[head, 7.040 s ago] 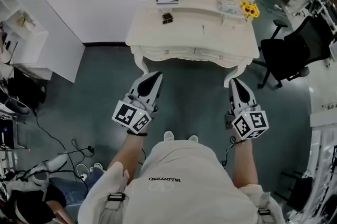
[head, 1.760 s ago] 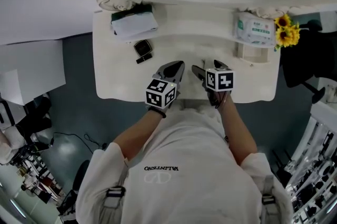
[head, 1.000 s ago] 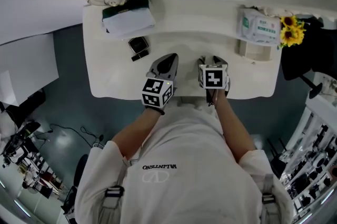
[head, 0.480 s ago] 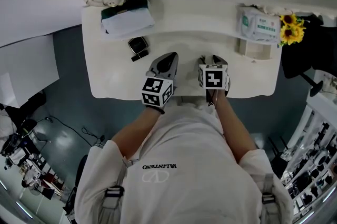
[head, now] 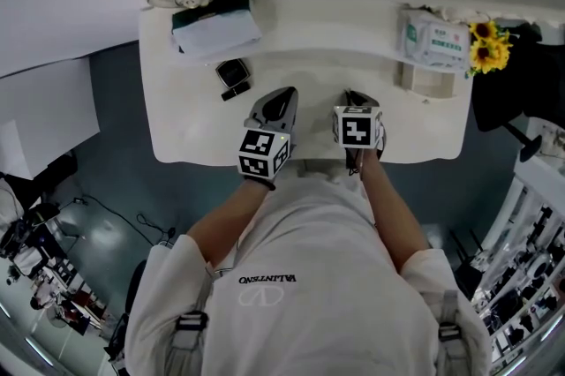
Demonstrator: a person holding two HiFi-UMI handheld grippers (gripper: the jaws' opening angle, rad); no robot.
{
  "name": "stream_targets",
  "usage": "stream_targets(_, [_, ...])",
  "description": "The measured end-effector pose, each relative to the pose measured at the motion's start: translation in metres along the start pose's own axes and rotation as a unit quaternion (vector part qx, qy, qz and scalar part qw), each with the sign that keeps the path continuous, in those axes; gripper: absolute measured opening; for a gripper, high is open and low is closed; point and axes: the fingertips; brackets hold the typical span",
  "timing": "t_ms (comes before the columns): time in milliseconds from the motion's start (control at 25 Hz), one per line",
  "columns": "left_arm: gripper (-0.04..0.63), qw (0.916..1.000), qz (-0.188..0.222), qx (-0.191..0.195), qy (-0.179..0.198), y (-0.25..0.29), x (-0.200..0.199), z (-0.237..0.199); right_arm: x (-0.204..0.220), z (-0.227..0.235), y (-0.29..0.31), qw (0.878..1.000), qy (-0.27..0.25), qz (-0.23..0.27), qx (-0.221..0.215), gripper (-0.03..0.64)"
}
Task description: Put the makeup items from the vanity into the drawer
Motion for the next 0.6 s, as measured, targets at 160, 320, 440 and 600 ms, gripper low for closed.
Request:
stream_targets(160, [0.000,1.0000,0.000,-0.002,-0.001,-0.003,0.002,-0.001,0.001,-0.001,0.001,1.000,-0.006,0.003,0.001,0.049])
stream_targets(320, [0.000,1.0000,0.003,-0.001,0.000,-0.006,0.000,-0.001,0.002,0.001,-0.002,1.000,0.006,0.004,0.003,0.047])
stream_targets(440, [0.000,1.0000,0.003,0.006,0.001,-0.007,-0.002,0.002,0.003,0.001,-0.007,1.000,0.014,0.013,0.003,0.046])
stream_targets(600, [0.000,0.9999,-0.007,0.011,-0.001,-0.003,0.000,0.008,0.001,0.003,-0.015,0.999,0.026,0.028,0.002,0.046])
Point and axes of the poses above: the fingertips, and each gripper's own axes: y forward along the fingers, z to its right, x out of its underside, and after that the axes turned 7 degrees about z, right-handed
